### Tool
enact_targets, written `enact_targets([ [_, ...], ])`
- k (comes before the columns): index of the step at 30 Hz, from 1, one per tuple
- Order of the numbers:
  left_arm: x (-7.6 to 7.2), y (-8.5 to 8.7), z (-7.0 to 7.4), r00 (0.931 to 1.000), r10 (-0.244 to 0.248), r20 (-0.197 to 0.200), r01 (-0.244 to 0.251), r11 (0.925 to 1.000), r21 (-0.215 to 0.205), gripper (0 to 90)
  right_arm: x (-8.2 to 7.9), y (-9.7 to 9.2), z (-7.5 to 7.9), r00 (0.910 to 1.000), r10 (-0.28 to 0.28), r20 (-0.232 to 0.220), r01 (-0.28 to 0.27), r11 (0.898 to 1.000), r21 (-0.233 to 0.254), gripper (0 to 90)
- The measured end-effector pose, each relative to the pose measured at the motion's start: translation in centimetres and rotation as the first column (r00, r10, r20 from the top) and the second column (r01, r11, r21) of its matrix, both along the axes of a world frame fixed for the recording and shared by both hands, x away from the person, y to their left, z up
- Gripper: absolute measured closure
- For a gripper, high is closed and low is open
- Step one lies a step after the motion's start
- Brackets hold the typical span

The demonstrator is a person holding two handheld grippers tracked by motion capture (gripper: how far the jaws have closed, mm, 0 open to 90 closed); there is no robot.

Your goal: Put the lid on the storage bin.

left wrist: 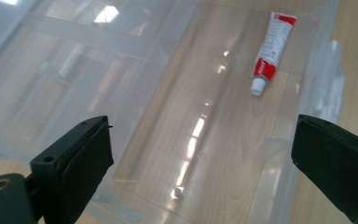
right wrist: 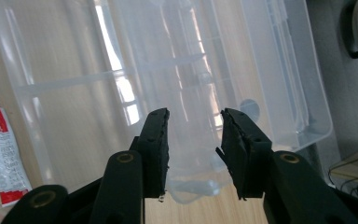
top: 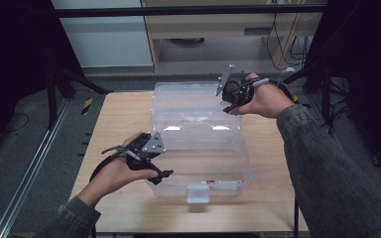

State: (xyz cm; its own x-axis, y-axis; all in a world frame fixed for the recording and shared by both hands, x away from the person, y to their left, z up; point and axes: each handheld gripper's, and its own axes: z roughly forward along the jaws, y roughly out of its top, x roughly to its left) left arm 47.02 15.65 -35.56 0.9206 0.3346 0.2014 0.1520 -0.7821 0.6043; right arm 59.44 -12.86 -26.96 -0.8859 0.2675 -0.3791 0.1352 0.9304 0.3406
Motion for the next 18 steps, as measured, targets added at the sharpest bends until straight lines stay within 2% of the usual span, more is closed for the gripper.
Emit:
enact_targets([
  [6,-0.6,-0.6,-0.5,0.9987,-0.042,-0.030,0.043,0.9985,0.033,4.8,-0.3,0.5,-0.9,0.9987,0.037,-0.034,-0.038,0.999,-0.015,63.3],
  [12,-0.8,-1.1,-1.4,0.9963,-0.071,-0.049,0.074,0.9945,0.074,5.5,-0.5,1.0,-2.1,0.9970,0.063,-0.045,-0.067,0.994,-0.086,66.1],
  [18,-1.0,-1.4,-2.4,0.9928,-0.089,-0.080,0.098,0.9885,0.116,10.1,-0.4,1.3,-2.4,0.9961,0.074,-0.049,-0.079,0.991,-0.111,69.9],
])
